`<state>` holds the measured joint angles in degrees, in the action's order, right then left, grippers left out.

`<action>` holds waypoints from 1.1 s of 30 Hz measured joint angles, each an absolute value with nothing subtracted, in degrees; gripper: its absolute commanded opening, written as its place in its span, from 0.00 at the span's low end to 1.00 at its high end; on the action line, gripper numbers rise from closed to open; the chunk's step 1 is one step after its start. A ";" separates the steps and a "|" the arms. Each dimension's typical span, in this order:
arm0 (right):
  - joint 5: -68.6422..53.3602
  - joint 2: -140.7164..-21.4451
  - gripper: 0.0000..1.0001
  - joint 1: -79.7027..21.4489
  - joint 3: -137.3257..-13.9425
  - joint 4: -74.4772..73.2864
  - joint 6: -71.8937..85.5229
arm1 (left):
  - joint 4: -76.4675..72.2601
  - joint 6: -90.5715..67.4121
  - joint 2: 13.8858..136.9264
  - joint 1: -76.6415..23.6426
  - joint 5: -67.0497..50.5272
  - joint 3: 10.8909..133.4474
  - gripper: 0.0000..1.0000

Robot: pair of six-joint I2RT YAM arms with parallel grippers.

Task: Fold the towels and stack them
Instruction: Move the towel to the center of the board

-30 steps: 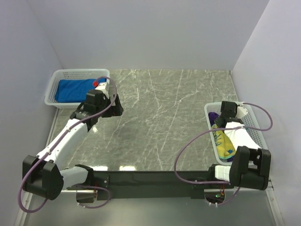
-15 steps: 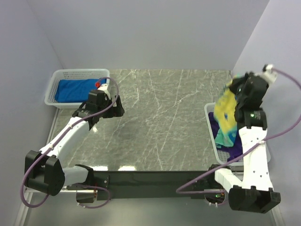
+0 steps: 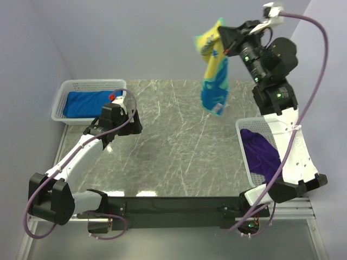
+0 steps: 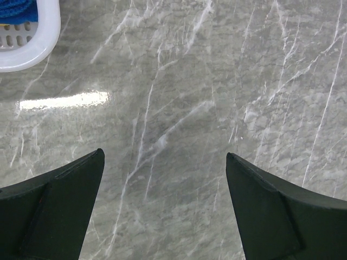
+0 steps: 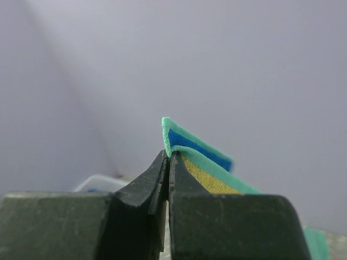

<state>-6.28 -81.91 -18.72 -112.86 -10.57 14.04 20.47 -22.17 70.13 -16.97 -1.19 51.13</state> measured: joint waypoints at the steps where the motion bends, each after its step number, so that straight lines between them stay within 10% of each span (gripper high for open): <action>1: -7.20 -81.47 0.00 -20.25 -111.33 -9.47 13.45 | 20.47 -22.17 70.13 -16.97 -1.15 51.13 0.99; 9: -13.85 -67.42 0.00 -34.92 -81.65 -7.73 12.19 | 20.78 -22.22 69.56 -16.97 1.30 51.13 0.99; 19: -17.47 -50.09 0.61 -55.66 -35.11 -16.84 22.15 | 20.78 -22.48 66.26 -16.97 3.05 51.13 1.00; 33: 5.58 -67.00 0.57 -47.88 -47.99 -16.88 24.40 | 20.47 -32.71 73.82 -27.81 -0.23 51.09 0.90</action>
